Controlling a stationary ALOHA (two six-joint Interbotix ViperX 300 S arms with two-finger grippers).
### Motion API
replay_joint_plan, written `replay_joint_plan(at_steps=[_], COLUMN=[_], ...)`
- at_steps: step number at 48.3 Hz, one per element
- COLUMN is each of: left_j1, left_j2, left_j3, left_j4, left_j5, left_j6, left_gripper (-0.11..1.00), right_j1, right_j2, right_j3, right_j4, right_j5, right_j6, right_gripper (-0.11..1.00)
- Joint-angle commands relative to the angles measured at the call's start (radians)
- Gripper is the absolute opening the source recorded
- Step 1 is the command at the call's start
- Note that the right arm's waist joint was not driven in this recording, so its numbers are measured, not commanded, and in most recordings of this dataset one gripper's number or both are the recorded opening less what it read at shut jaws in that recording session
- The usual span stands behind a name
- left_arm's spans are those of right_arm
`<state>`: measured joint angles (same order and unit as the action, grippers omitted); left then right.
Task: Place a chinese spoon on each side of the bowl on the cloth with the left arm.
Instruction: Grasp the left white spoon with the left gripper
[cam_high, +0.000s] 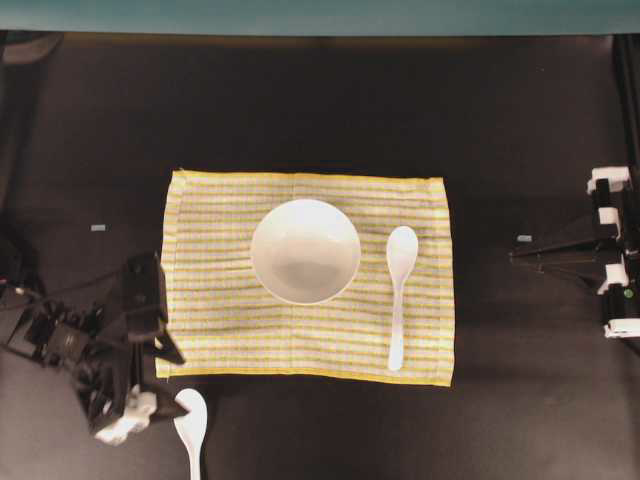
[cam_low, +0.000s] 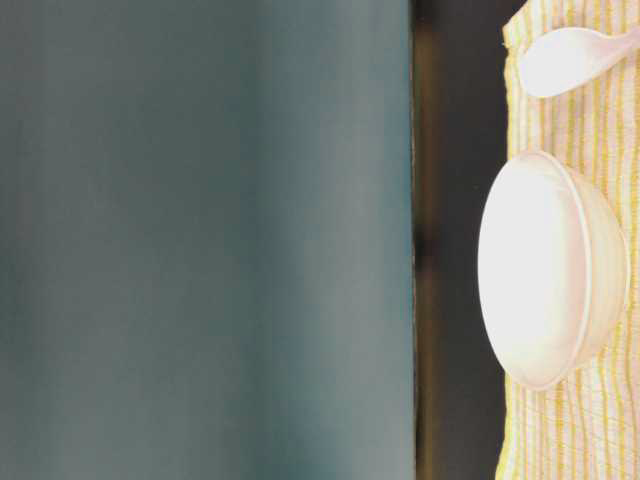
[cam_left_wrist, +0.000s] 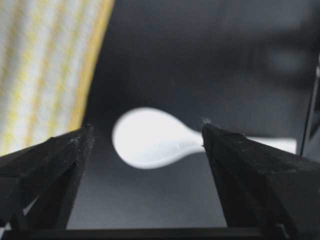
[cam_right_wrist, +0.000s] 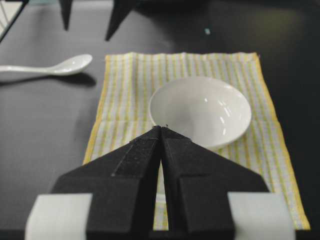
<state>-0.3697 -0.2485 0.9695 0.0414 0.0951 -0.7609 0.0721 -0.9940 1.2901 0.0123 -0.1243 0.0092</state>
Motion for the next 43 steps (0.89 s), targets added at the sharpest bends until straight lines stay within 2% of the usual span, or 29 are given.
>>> replay_joint_plan(at_steps=[1, 6, 9, 32, 37, 43], left_j1=[-0.005, -0.015, -0.017, -0.029, -0.029, -0.021], left_j2=[0.018, 0.074, 0.098, 0.166, 0.17, 0.167], left_j3=[-0.006, -0.011, -0.015, -0.046, -0.052, -0.049], left_j4=[0.005, 0.003, 0.005, 0.005, 0.005, 0.005], left_j5=[0.002, 0.0, -0.003, -0.041, -0.037, -0.026], left_j6=[-0.035, -0.095, -0.109, -0.114, -0.112, -0.11], left_gripper=[0.85, 0.84, 0.84, 0.83, 0.77, 0.57], right_j1=[0.0, 0.0, 0.0, 0.0, 0.0, 0.0], right_j2=[0.006, 0.006, 0.006, 0.006, 0.006, 0.006], right_j3=[-0.006, -0.006, -0.005, -0.005, -0.003, -0.005], right_j4=[0.003, 0.003, 0.003, 0.003, 0.003, 0.003], right_j5=[-0.005, -0.003, -0.003, 0.006, 0.009, 0.012], right_j6=[0.009, 0.009, 0.009, 0.008, 0.009, 0.008], right_gripper=[0.0, 0.0, 0.0, 0.0, 0.0, 0.0])
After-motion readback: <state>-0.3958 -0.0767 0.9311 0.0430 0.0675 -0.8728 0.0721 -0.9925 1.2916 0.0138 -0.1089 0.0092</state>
